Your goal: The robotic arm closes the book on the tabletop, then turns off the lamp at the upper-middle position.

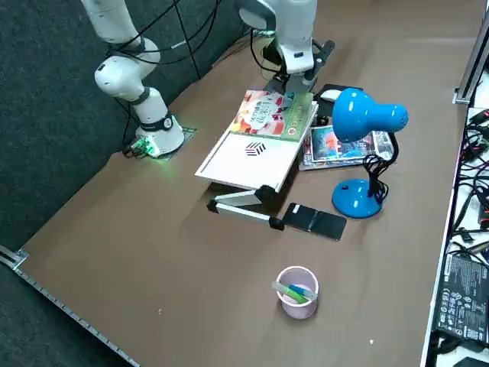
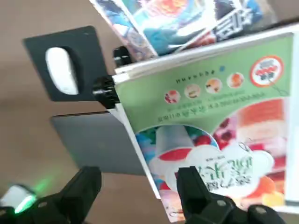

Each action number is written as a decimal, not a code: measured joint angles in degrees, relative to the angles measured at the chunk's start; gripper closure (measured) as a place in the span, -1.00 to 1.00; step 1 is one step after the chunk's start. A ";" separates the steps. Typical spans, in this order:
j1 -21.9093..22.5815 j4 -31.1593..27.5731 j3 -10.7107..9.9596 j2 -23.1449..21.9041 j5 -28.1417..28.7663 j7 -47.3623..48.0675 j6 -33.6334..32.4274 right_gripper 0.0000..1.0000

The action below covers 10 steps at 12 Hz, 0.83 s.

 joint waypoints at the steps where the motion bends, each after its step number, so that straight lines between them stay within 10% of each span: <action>1: 1.50 0.10 0.00 -0.44 -3.13 2.77 0.08 -1.00; 6: 8.08 -0.37 0.05 -1.38 -14.04 12.43 2.24 -0.80; 10: 8.01 -1.02 -0.22 -0.32 -16.32 12.44 3.44 0.25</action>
